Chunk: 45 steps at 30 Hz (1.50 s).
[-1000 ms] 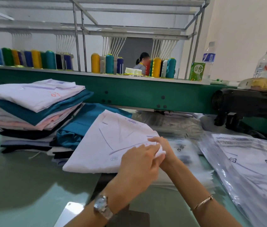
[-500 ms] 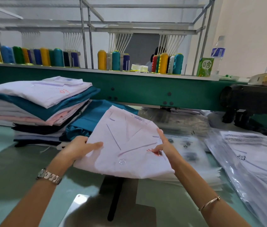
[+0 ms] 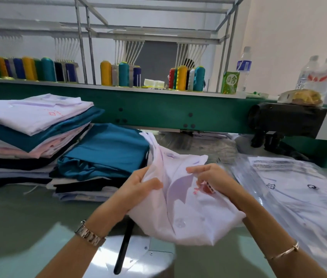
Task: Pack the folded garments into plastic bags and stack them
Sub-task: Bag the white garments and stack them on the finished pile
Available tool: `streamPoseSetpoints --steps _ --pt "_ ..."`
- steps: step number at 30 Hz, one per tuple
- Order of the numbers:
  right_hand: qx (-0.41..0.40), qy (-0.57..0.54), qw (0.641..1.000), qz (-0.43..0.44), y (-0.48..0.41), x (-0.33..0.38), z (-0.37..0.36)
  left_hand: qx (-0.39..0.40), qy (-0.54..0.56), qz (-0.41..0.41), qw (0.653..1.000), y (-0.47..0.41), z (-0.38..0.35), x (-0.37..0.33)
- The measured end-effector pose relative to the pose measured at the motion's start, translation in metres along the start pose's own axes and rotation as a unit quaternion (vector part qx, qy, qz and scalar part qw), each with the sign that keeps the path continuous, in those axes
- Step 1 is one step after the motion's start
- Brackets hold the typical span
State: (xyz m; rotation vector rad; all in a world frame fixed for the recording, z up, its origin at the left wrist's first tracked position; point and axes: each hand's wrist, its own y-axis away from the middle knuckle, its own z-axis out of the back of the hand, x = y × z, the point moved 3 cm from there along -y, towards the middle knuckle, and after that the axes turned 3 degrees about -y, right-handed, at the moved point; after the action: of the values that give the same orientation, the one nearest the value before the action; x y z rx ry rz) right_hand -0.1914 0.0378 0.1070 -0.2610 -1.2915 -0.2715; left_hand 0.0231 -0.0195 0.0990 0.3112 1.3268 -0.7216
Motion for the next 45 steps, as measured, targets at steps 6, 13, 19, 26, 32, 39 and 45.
streamPoseSetpoints --steps 6,13,19,26,32,39,45 --pt "0.006 0.056 0.998 0.019 0.023 0.006 0.010 0.091 0.010 -0.071 0.993 -0.002 -0.053 -0.003" --pt "-0.066 0.122 0.990 0.038 0.041 0.011 0.027 0.151 -0.021 -0.149 0.977 -0.002 -0.102 -0.004" --pt "-0.085 0.251 0.964 0.018 0.046 0.002 0.050 0.217 0.009 -0.131 0.967 -0.009 -0.117 0.011" --pt "-0.054 0.265 0.963 0.010 0.064 0.006 0.075 0.027 -0.467 -0.210 0.859 -0.053 -0.052 0.052" --pt "-0.063 0.240 0.969 0.018 0.072 0.008 0.090 0.051 -0.495 -0.174 0.850 -0.072 -0.020 0.084" --pt "-0.033 0.183 0.983 0.006 0.088 0.010 0.090 0.015 -0.467 -0.305 0.830 -0.071 -0.025 0.085" --pt "-0.008 0.143 0.989 0.023 0.109 0.014 0.078 0.006 -0.522 -0.339 0.783 -0.074 -0.034 0.072"
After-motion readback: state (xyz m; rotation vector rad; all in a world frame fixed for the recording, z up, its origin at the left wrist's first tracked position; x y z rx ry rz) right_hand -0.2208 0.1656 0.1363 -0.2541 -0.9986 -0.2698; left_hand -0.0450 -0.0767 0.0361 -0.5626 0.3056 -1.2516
